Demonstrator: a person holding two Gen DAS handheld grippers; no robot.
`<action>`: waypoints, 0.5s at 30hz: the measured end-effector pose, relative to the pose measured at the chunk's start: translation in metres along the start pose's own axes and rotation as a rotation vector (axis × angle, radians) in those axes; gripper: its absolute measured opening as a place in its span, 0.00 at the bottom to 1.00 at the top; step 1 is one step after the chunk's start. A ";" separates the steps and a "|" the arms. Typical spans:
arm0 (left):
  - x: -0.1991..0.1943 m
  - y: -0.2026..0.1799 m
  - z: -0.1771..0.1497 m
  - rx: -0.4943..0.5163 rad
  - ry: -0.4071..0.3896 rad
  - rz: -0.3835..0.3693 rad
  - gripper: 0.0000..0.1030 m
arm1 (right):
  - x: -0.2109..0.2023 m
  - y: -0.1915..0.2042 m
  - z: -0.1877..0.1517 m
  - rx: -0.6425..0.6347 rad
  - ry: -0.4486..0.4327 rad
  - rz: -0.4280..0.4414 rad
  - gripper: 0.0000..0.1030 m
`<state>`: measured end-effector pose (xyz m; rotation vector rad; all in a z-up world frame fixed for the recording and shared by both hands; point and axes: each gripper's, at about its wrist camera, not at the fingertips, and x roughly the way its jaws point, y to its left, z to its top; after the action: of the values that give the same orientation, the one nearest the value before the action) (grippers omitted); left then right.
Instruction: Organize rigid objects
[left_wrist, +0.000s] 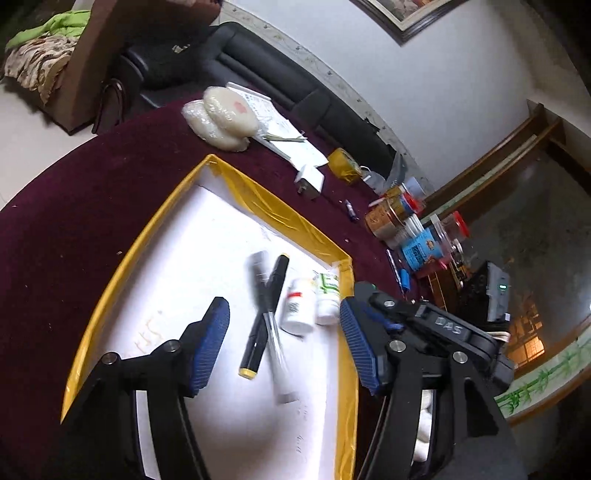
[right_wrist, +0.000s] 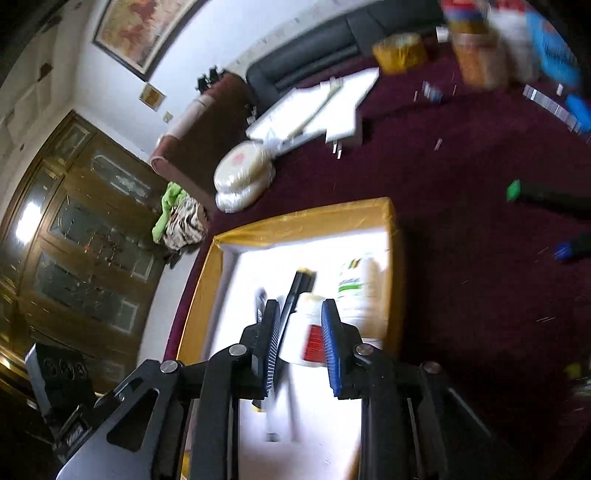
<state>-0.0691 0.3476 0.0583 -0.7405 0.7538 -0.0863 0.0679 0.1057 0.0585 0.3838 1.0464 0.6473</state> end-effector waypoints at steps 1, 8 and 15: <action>0.000 -0.004 -0.002 0.011 0.001 -0.001 0.63 | -0.018 0.000 -0.001 -0.036 -0.038 -0.027 0.23; 0.007 -0.054 -0.027 0.123 0.056 -0.048 0.63 | -0.115 -0.040 -0.023 -0.134 -0.266 -0.175 0.63; 0.038 -0.127 -0.076 0.321 0.175 -0.099 0.64 | -0.178 -0.165 -0.048 0.135 -0.328 -0.278 0.65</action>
<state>-0.0670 0.1963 0.0794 -0.4665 0.8448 -0.3575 0.0150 -0.1355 0.0602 0.4354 0.8112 0.2544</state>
